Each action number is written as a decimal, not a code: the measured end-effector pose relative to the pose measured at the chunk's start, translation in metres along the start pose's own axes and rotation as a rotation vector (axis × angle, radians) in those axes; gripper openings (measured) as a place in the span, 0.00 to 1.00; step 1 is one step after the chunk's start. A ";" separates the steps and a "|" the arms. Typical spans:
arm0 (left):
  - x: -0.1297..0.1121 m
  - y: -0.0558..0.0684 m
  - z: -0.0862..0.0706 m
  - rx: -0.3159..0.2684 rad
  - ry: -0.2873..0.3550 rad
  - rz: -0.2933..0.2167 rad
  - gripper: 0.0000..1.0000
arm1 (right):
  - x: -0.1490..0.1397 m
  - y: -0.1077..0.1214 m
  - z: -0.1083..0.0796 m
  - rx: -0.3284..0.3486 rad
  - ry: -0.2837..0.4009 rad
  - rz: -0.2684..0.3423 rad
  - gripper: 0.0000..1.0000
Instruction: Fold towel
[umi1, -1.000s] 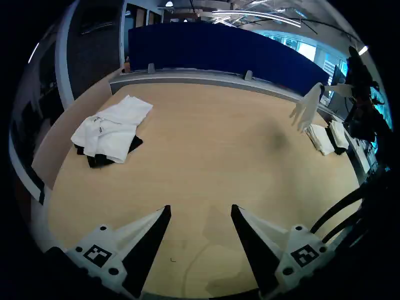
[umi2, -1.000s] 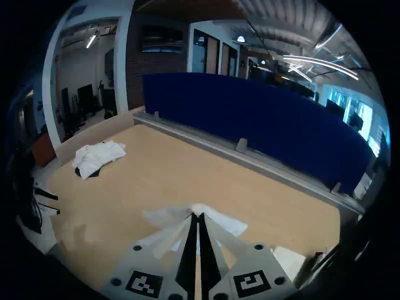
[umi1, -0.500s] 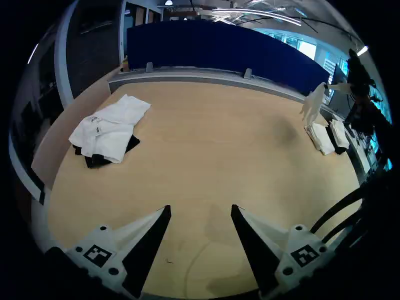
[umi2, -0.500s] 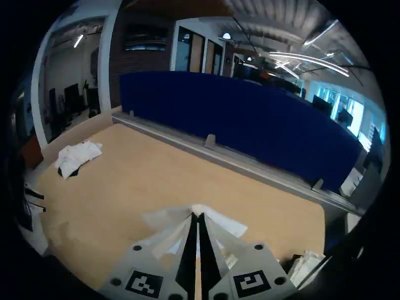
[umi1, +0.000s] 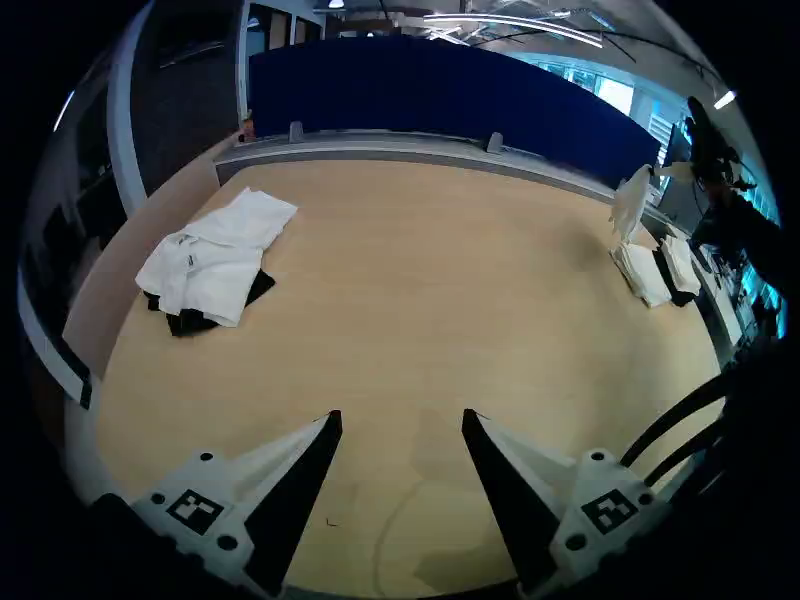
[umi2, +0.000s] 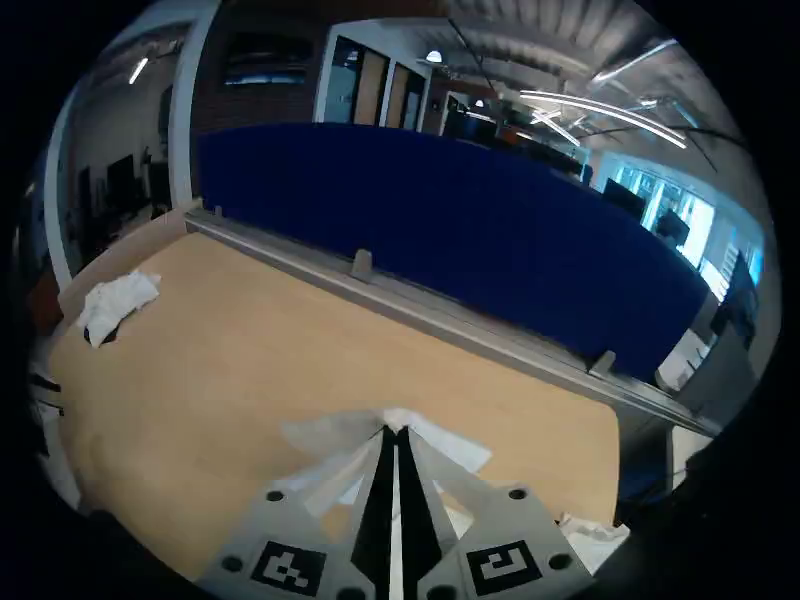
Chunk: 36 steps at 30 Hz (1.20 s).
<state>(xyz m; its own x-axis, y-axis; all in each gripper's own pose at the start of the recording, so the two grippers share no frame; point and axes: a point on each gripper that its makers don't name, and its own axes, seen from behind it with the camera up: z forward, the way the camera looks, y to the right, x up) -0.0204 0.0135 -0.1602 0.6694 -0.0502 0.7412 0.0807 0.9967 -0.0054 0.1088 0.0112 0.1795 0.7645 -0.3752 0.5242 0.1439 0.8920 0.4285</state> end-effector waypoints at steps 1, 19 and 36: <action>0.000 0.000 0.000 0.001 -0.001 -0.001 0.89 | 0.000 0.004 0.003 -0.005 -0.004 0.002 0.02; 0.004 0.005 0.009 0.007 -0.007 0.006 0.89 | -0.012 0.034 0.031 -0.039 -0.038 0.040 0.02; 0.012 0.017 0.013 -0.015 -0.014 0.032 0.89 | -0.111 0.045 -0.019 -0.072 -0.117 0.121 0.02</action>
<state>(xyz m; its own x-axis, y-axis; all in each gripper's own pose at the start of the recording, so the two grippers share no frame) -0.0204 0.0302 -0.1429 0.6618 -0.0169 0.7495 0.0703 0.9967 -0.0396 0.0428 0.0974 0.1266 0.7015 -0.2873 0.6523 0.1036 0.9466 0.3054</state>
